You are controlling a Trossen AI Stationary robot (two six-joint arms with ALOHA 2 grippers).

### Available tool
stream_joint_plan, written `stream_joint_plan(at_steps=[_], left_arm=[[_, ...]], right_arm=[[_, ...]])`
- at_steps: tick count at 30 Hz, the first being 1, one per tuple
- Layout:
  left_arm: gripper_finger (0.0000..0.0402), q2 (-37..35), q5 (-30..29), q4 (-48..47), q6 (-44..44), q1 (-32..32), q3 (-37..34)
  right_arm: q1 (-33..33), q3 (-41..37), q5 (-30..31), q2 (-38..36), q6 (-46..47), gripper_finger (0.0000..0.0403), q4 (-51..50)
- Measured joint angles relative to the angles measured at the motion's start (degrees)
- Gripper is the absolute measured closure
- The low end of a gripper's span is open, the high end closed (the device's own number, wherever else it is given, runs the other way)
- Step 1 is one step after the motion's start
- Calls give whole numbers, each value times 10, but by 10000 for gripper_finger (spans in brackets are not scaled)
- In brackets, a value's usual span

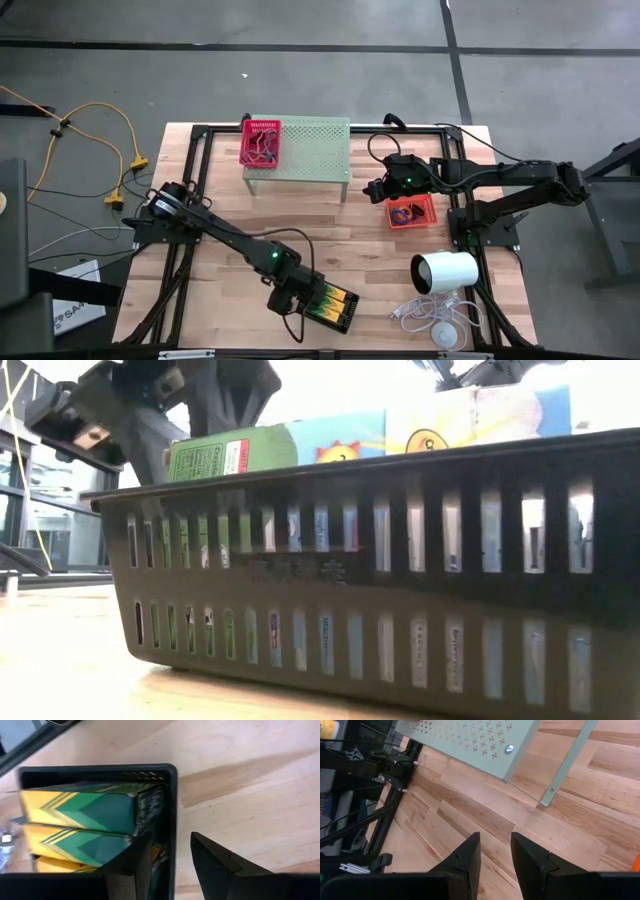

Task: Pick & Place Office Desk Supplies
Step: Put the black bin on the shelf

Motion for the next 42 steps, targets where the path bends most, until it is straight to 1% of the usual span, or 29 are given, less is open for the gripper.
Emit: stream_joint_plan(at_steps=[12, 20, 27, 42], left_arm=[[275, 21, 3, 21, -13, -3, -3], [275, 22, -4, 51, -20, -3, -29], [275, 22, -5, 102, -25, -4, -64], [275, 31, 2, 120, -10, -4, -66]], right_arm=[[0, 0, 0, 0, 0, 308, 0], [0, 0, 0, 0, 0, 308, 0], [0, 0, 0, 0, 0, 308, 0], [0, 0, 0, 0, 0, 308, 0]])
